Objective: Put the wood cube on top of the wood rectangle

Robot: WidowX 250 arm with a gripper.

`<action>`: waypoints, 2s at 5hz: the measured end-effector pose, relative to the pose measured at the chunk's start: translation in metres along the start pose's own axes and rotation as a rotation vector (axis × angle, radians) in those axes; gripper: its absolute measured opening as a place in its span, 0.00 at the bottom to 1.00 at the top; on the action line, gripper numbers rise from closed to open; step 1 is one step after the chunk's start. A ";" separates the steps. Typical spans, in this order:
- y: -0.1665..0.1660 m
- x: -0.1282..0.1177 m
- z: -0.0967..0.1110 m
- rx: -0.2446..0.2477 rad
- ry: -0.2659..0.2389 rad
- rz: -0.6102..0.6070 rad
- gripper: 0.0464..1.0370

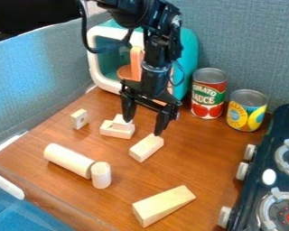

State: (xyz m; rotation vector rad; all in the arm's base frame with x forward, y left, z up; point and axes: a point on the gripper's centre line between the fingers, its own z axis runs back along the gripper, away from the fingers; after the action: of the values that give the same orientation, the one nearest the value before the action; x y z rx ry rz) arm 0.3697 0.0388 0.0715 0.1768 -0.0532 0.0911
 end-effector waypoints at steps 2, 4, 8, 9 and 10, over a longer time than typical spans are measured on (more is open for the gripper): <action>-0.001 -0.008 -0.020 -0.012 0.061 0.017 0.96; 0.028 -0.014 -0.035 -0.076 0.091 0.119 0.96; 0.059 0.004 -0.027 -0.121 0.011 0.222 0.96; 0.063 0.020 -0.021 -0.113 -0.028 0.229 0.96; 0.063 0.029 -0.028 -0.102 0.003 0.232 0.96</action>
State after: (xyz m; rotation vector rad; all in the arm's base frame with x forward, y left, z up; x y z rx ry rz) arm 0.3934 0.1084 0.0564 0.0675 -0.0754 0.3189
